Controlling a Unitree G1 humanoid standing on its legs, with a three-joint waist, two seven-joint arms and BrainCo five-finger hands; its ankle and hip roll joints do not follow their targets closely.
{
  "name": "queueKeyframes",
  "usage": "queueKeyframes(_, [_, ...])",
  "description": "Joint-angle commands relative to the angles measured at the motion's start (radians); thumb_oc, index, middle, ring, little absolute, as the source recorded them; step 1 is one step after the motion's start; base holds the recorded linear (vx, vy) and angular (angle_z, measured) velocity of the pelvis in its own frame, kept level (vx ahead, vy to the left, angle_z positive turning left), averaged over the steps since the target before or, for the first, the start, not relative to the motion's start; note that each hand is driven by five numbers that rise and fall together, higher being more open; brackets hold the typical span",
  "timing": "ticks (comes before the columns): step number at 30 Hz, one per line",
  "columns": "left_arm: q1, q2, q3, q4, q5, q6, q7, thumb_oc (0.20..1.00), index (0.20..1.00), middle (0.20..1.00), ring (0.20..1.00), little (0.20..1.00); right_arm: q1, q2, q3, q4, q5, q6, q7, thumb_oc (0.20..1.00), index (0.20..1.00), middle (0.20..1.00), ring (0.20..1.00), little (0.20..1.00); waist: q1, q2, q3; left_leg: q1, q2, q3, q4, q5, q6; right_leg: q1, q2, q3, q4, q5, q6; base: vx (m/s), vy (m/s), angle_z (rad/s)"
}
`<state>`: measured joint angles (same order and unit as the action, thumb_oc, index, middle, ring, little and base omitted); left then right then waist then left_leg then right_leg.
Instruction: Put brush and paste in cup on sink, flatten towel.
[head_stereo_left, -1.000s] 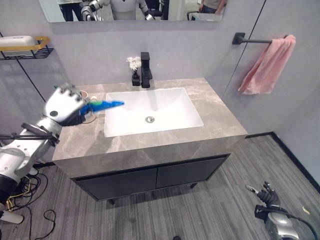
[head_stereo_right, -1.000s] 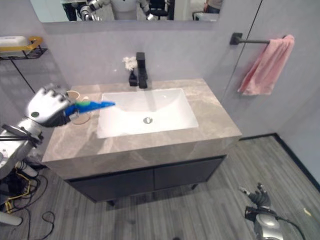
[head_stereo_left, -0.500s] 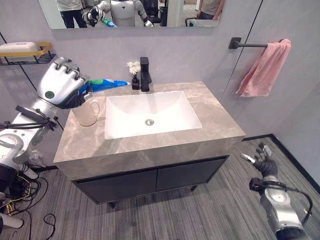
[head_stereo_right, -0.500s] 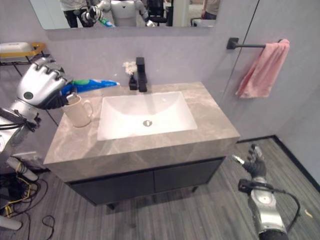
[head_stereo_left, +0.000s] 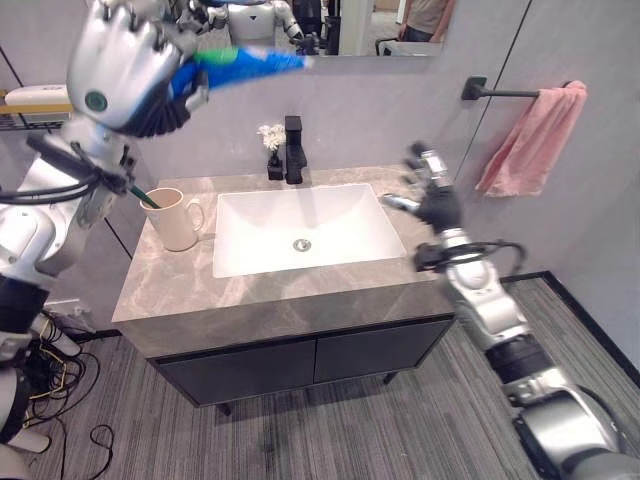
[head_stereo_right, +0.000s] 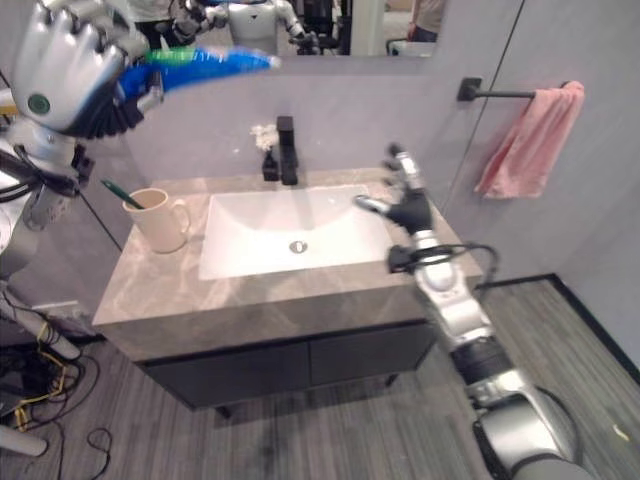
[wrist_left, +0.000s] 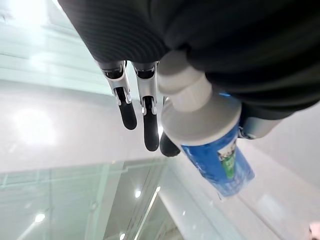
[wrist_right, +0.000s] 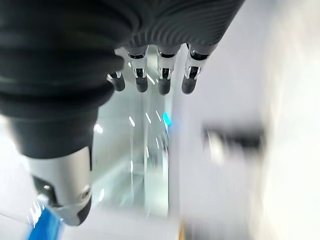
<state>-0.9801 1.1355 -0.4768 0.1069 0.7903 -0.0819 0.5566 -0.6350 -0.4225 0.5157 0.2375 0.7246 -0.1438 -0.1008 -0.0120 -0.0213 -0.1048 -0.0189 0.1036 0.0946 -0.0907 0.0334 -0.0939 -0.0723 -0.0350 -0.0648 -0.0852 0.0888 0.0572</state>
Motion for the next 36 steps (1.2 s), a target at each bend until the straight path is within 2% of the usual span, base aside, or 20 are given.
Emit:
queueKeyframes(1, [-0.111, 0.015, -0.04, 0.027, -0.07, 0.055, 0.044, 0.2, 0.2, 0.2, 0.2, 0.2, -0.071, -0.023, -0.022, 0.02, 0.19, -0.021, 0.046, 1.0, 1.0, 1.0, 1.0, 1.0, 0.018, -0.021, -0.065, -0.018, 0.031, -0.031, 0.003, 0.01, -0.036, -0.029, -0.112, -0.024, -0.002, 0.035, 0.112, 0.0, 0.0, 0.0])
queueKeyframes(2, [-0.142, 0.007, -0.062, 0.017, -0.088, 0.056, 0.053, 0.2, 0.2, 0.2, 0.2, 0.2, -0.116, 0.03, 0.005, 0.041, 0.229, -0.031, 0.035, 1.0, 1.0, 1.0, 1.0, 1.0, 0.028, -0.02, -0.063, -0.023, 0.031, -0.035, 0.003, 0.012, -0.036, -0.03, -0.113, -0.027, -0.002, 0.035, 0.111, 0.0, 0.0, 0.0])
queueKeyframes(3, [-0.152, 0.009, -0.07, 0.021, -0.089, 0.056, 0.054, 0.2, 0.2, 0.2, 0.2, 0.2, -0.121, 0.034, 0.004, 0.046, 0.23, -0.033, 0.036, 1.0, 1.0, 1.0, 1.0, 1.0, 0.026, -0.023, -0.061, -0.023, 0.031, -0.035, 0.003, 0.013, -0.036, -0.031, -0.113, -0.027, -0.002, 0.035, 0.111, 0.0, 0.0, 0.0])
queueKeyframes(7, [-0.251, -0.016, -0.125, -0.009, -0.09, 0.065, 0.086, 0.2, 0.2, 0.2, 0.2, 0.2, -0.21, 0.139, 0.048, 0.067, 0.315, -0.059, 0.063, 1.0, 1.0, 1.0, 1.0, 1.0, 0.046, -0.024, -0.059, -0.035, 0.028, -0.045, 0.003, 0.016, -0.037, -0.032, -0.115, -0.037, -0.002, 0.034, 0.111, 0.0, 0.0, 0.0])
queueKeyframes(9, [-0.264, -0.047, -0.124, -0.046, -0.072, 0.065, 0.119, 0.2, 0.2, 0.2, 0.2, 0.2, -0.242, 0.224, 0.012, 0.023, 0.372, -0.128, 0.087, 1.0, 1.0, 1.0, 1.0, 1.0, 0.064, -0.029, -0.057, -0.047, 0.026, -0.053, 0.003, 0.016, -0.037, -0.034, -0.12, -0.051, -0.002, 0.031, 0.113, 0.04, 0.022, 0.09])
queueKeyframes(10, [-0.257, -0.058, -0.12, -0.063, -0.059, 0.059, 0.137, 0.2, 0.2, 0.2, 0.2, 0.2, -0.255, 0.244, -0.025, -0.016, 0.366, -0.177, 0.079, 1.0, 1.0, 1.0, 1.0, 1.0, 0.07, -0.029, -0.057, -0.052, 0.022, -0.057, 0.003, 0.015, -0.036, -0.034, -0.123, -0.057, -0.002, 0.029, 0.114, 0.04, 0.027, 0.17])
queueKeyframes(11, [-0.254, -0.062, -0.121, -0.068, -0.052, 0.058, 0.138, 0.2, 0.2, 0.2, 0.2, 0.2, -0.252, 0.254, -0.034, -0.019, 0.362, -0.193, 0.073, 1.0, 1.0, 1.0, 1.0, 1.0, 0.071, -0.029, -0.057, -0.053, 0.021, -0.059, 0.003, 0.014, -0.036, -0.033, -0.124, -0.058, -0.002, 0.028, 0.114, 0.03, 0.019, 0.19])
queueKeyframes(12, [-0.253, -0.062, -0.122, -0.069, -0.052, 0.059, 0.138, 0.2, 0.2, 0.2, 0.2, 0.2, -0.251, 0.255, -0.034, -0.02, 0.361, -0.193, 0.072, 1.0, 1.0, 1.0, 1.0, 1.0, 0.071, -0.029, -0.058, -0.053, 0.021, -0.06, 0.003, 0.015, -0.036, -0.033, -0.124, -0.059, -0.002, 0.028, 0.114, 0.02, 0.015, 0.14])
queueKeyframes(14, [-0.227, -0.078, -0.112, -0.089, -0.038, 0.043, 0.157, 0.2, 0.2, 0.2, 0.2, 0.2, -0.26, 0.278, -0.066, -0.076, 0.349, -0.255, 0.071, 1.0, 1.0, 1.0, 1.0, 1.0, 0.074, -0.029, -0.059, -0.054, 0.018, -0.063, 0.003, 0.011, -0.035, -0.03, -0.127, -0.061, -0.002, 0.025, 0.115, 0.04, 0.019, 0.06])
queueKeyframes(19, [-0.197, -0.099, -0.103, -0.113, -0.032, 0.031, 0.181, 0.2, 0.2, 0.2, 0.2, 0.2, -0.294, 0.279, -0.093, -0.137, 0.315, -0.314, 0.038, 1.0, 1.0, 1.0, 1.0, 1.0, 0.072, -0.029, -0.065, -0.052, 0.014, -0.066, 0.003, 0.006, -0.034, -0.026, -0.129, -0.061, -0.002, 0.021, 0.115, 0.02, 0.008, 0.0])
queueKeyframes(26, [-0.126, -0.114, -0.064, -0.147, -0.031, 0.02, 0.199, 0.2, 0.2, 0.2, 0.2, 0.2, -0.281, 0.285, -0.114, -0.197, 0.304, -0.356, 0.013, 1.0, 1.0, 1.0, 1.0, 1.0, 0.069, -0.025, -0.066, -0.047, 0.011, -0.062, 0.003, 0.003, -0.031, -0.027, -0.131, -0.055, -0.002, 0.021, 0.115, 0.0, 0.0, 0.0])
queueKeyframes(31, [0.021, -0.145, 0.021, -0.174, -0.031, 0.009, 0.207, 0.2, 0.2, 0.2, 0.2, 0.2, -0.231, 0.279, -0.142, -0.287, 0.3, -0.386, 0.005, 1.0, 1.0, 1.0, 1.0, 1.0, 0.071, -0.033, -0.063, -0.048, 0.014, -0.062, 0.003, 0.003, -0.03, -0.028, -0.128, -0.058, -0.002, 0.018, 0.113, 0.0, 0.0, 0.0])
queueKeyframes(36, [0.085, -0.166, 0.059, -0.185, -0.04, -0.005, 0.207, 0.2, 0.2, 0.2, 0.2, 0.2, -0.221, 0.292, -0.161, -0.3, 0.291, -0.4, -0.012, 1.0, 1.0, 1.0, 1.0, 1.0, 0.075, -0.037, -0.061, -0.05, 0.014, -0.065, 0.003, 0.003, -0.03, -0.029, -0.127, -0.059, -0.002, 0.018, 0.111, 0.0, 0.0, 0.0])
